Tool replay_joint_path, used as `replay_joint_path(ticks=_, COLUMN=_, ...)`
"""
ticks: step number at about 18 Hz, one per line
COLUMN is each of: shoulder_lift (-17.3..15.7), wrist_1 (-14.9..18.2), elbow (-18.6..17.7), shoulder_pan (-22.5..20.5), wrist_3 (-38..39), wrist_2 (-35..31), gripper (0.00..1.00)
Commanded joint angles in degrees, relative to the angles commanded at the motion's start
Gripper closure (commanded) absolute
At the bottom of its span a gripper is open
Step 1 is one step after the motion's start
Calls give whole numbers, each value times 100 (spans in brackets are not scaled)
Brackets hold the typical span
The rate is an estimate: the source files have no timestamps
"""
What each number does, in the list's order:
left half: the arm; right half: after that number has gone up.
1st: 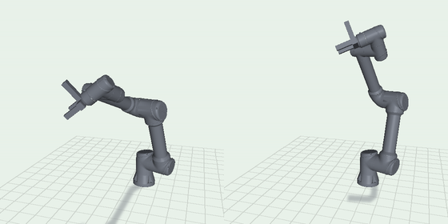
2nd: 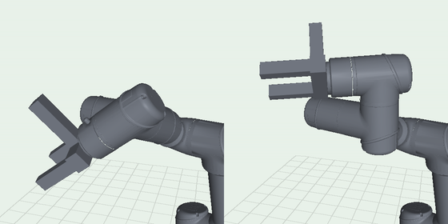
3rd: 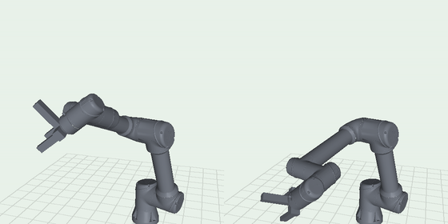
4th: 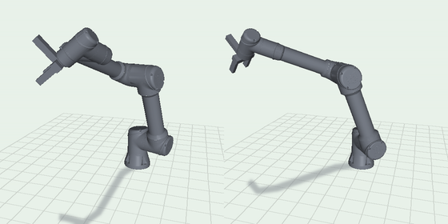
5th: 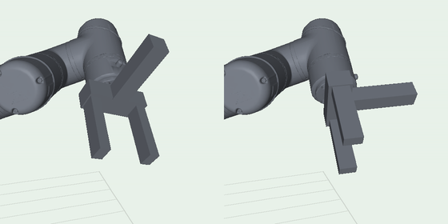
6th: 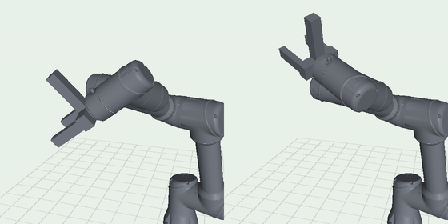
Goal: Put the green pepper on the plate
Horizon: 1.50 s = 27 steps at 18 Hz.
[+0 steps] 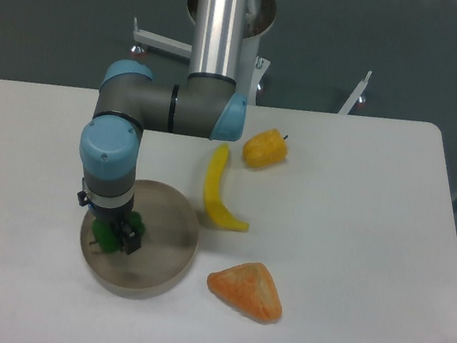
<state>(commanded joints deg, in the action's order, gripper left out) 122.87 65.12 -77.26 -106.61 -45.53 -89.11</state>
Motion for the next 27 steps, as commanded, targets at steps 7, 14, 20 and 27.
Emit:
replay_joint_path(ticks=7, shoulder_lift=-448, wrist_1=219, elbow=404, shoulder_pan=-807, wrist_3=-508, wrist_2=-430, gripper=0)
replay_joint_path(ticks=14, shoulder_lift=-440, wrist_1=580, elbow=721, shoulder_pan=-1748, wrist_3=-1968, wrist_2=-414, gripper=0)
replay_joint_path(ticks=20, shoulder_lift=-370, wrist_1=765, elbow=712, shoulder_pan=-2433, wrist_3=-3548, wrist_2=-212, gripper=0)
replay_joint_path(ticks=27, shoulder_lift=-326, wrist_1=1160, elbow=695, shoulder_pan=-3120, wrist_3=-4816, wrist_2=-123, gripper=0)
